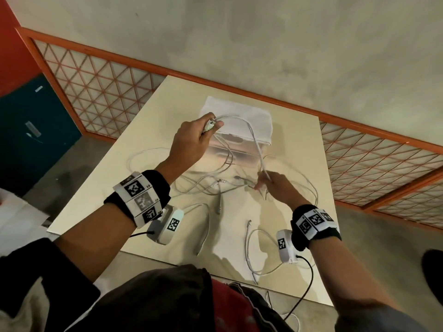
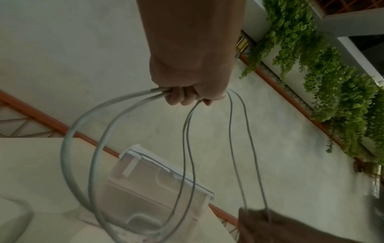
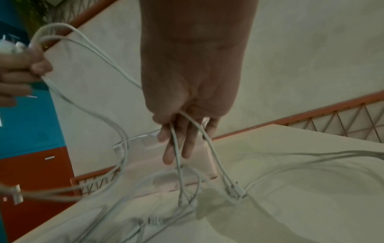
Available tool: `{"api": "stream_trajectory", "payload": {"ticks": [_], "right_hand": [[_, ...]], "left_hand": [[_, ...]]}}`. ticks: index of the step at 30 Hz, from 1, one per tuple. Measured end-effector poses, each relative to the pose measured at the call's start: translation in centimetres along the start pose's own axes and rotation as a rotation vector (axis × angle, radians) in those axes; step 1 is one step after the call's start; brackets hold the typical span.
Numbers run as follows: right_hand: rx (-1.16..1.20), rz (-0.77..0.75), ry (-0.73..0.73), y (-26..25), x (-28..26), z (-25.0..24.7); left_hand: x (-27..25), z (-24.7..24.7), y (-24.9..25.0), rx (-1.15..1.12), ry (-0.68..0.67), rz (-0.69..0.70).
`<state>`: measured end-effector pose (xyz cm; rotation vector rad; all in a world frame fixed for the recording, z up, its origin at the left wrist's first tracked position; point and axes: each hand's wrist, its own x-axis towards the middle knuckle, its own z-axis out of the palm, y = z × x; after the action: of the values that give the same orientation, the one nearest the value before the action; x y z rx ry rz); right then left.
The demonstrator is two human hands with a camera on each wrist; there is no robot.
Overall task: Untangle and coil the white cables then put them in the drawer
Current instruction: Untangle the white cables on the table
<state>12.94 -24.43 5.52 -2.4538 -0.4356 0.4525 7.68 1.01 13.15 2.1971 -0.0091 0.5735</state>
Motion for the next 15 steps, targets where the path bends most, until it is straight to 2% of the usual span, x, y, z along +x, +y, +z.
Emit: {"api": "stream_trajectory", "payload": {"ticks": [4,7,11,15], "right_hand": [[0.262,-0.018,0.36,-1.2,0.5,-1.9],[0.22,-0.065,0.498,-1.5,0.5,-3.8],[0.184,-0.087,0.53,-0.1,0.3,-4.7],[0.092,-0.05,0.382,1.0,0.0,-4.0]], "left_hand": [[-0.5,-0.4,-1.6,0.245,-0.059,-0.063],[-1.3,-0.5,-3.5,0.498,-0.092,-0.113],[-2.2,-0.7,-4.9,0.614,-0.095,-0.155],[-2.6,-1.4,-5.4,0.611,-0.064,-0.194]]}}
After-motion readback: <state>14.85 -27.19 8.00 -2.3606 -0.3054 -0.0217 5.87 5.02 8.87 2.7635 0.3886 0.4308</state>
